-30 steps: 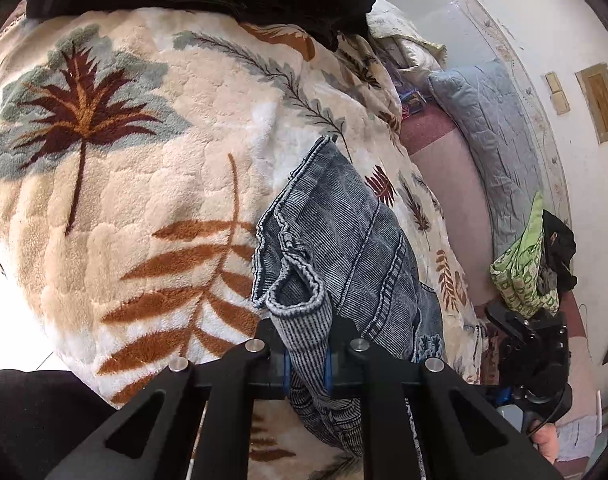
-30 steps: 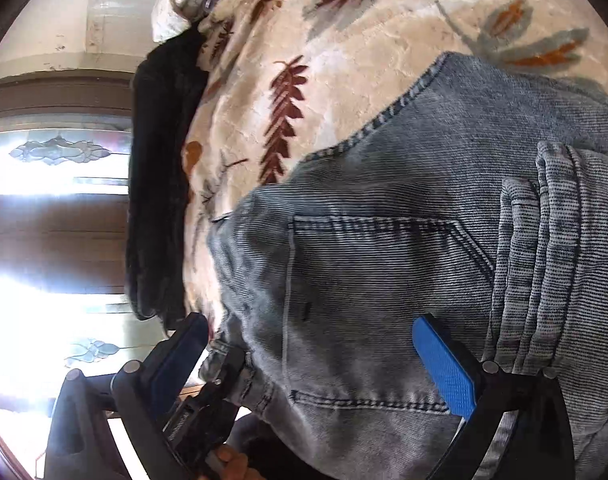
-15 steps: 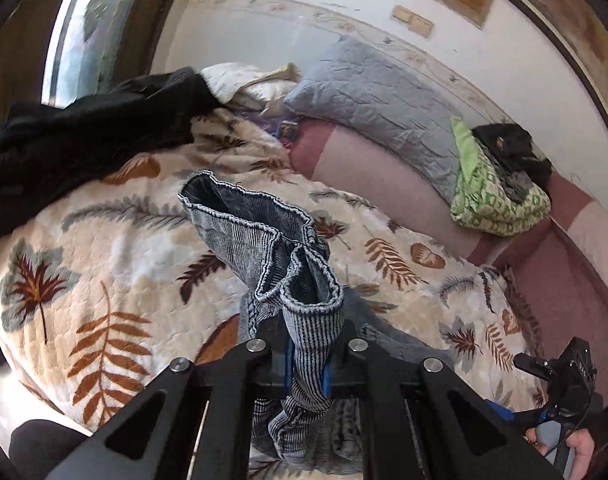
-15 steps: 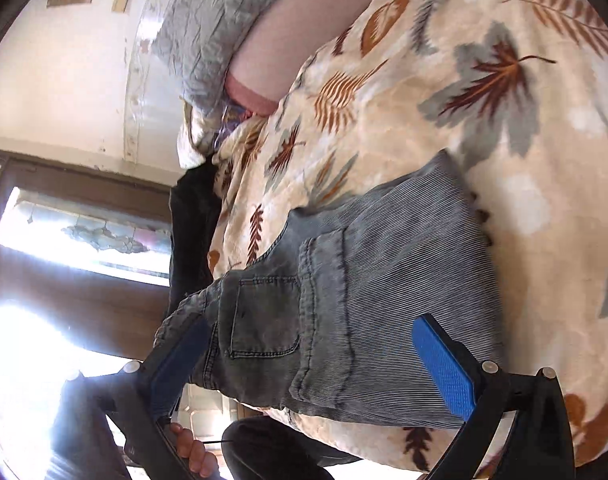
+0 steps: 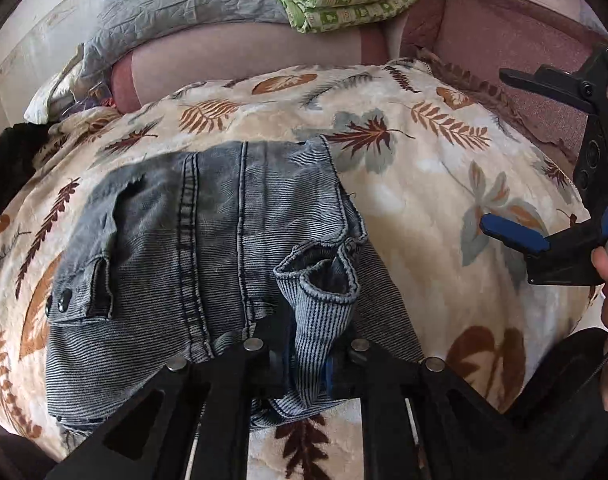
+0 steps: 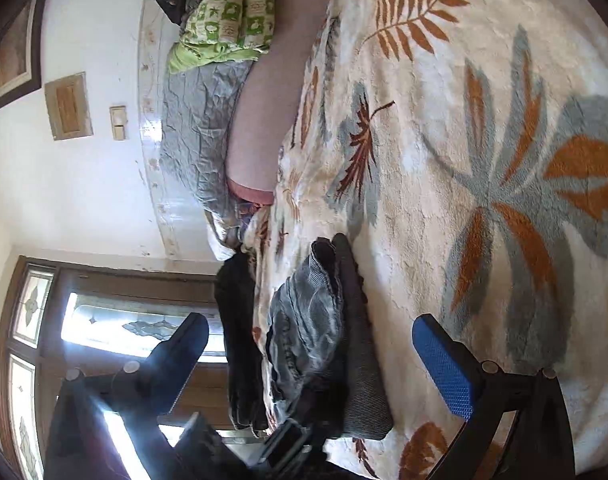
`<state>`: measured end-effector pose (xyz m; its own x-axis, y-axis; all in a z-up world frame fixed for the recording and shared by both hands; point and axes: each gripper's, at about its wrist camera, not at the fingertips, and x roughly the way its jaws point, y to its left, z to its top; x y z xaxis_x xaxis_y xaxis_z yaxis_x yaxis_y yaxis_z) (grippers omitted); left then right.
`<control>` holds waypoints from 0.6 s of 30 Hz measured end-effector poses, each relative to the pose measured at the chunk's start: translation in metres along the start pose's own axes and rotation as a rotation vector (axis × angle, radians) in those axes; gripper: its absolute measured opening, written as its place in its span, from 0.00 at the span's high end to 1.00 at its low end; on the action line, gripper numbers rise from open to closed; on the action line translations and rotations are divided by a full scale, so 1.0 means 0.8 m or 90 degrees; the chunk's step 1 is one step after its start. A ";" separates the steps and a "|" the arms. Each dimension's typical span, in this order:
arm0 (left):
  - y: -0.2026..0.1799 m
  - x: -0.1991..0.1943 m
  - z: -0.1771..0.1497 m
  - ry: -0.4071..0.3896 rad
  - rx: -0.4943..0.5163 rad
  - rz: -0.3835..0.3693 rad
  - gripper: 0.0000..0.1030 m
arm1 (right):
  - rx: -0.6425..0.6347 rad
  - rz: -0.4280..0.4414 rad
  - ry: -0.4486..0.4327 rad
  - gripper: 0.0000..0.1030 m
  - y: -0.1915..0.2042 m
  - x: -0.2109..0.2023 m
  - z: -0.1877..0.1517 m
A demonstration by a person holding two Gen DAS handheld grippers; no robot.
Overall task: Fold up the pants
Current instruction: 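Fold the lifted jeans onto the bundle with the left gripper and release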
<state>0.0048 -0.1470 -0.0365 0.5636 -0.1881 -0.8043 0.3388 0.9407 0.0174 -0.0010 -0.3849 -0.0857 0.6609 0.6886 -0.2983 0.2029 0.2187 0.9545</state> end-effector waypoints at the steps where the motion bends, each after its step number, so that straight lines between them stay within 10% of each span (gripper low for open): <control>1: 0.003 -0.007 0.006 0.010 -0.012 -0.030 0.78 | -0.002 0.007 -0.001 0.00 0.000 -0.002 0.002; 4: 0.015 -0.035 0.014 0.023 -0.045 -0.122 0.43 | 0.015 0.019 -0.008 0.00 -0.007 -0.005 0.005; 12: 0.097 -0.141 -0.005 -0.147 -0.123 -0.083 0.32 | -0.078 -0.016 -0.002 0.00 0.037 -0.011 -0.017; 18: 0.196 -0.096 -0.024 -0.102 -0.242 -0.022 0.30 | -0.124 0.053 0.130 0.00 0.120 0.050 -0.073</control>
<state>0.0000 0.0204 0.0167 0.6771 -0.2343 -0.6976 0.0738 0.9648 -0.2524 0.0026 -0.2960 -0.0066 0.5068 0.8302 -0.2323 -0.0019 0.2705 0.9627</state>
